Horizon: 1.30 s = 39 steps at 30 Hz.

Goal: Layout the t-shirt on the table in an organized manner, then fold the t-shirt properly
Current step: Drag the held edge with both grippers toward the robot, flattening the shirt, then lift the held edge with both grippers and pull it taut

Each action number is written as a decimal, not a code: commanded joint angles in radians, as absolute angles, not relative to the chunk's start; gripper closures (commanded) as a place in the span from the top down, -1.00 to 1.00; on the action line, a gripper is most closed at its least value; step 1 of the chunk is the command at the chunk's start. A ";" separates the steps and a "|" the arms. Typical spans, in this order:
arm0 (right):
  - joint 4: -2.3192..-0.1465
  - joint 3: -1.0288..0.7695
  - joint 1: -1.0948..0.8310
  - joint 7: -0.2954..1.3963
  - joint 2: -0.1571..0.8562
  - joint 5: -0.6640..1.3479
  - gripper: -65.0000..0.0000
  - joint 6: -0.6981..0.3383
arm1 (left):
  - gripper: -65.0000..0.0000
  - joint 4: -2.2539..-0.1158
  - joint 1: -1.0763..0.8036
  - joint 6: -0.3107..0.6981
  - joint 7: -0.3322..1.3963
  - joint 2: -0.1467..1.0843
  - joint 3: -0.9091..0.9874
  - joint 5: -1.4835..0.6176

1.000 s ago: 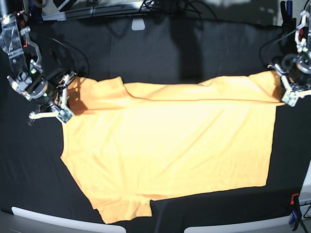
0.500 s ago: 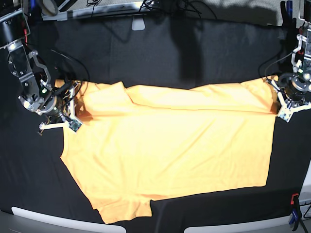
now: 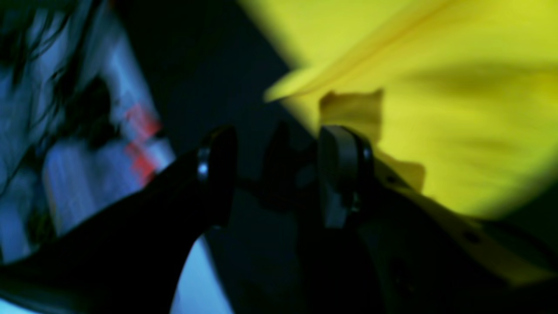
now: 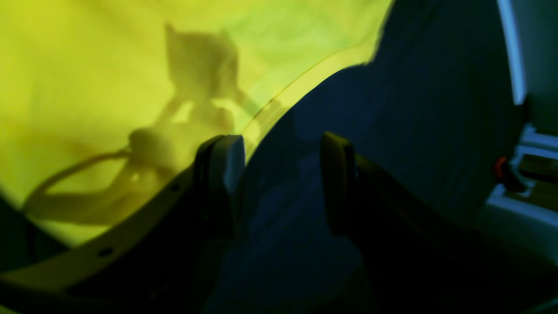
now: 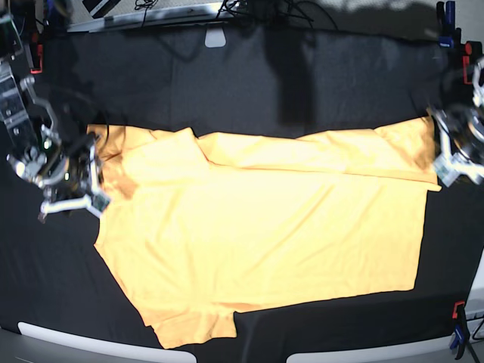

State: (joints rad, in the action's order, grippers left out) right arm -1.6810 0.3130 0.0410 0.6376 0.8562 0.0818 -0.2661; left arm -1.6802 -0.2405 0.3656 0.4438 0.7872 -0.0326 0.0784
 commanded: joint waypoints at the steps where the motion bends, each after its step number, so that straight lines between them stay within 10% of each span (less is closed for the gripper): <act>1: -1.706 0.300 0.042 0.630 0.885 0.057 -0.16 -0.254 | -0.14 -1.719 -0.265 0.372 0.430 0.806 -0.023 0.102; 26: -1.784 0.288 -0.086 0.667 0.892 -0.023 -0.16 -0.216 | -0.25 -1.522 -0.331 0.379 0.208 0.702 -0.041 0.324; 32: -1.797 0.288 -0.090 0.698 0.892 -0.015 -0.16 -0.216 | -0.95 -1.513 -0.329 0.379 0.206 0.698 -0.054 0.340; 39: -1.945 0.288 -0.212 0.771 0.917 -0.027 -0.16 -0.216 | -1.00 -1.513 -0.329 0.379 0.207 0.698 -0.054 0.340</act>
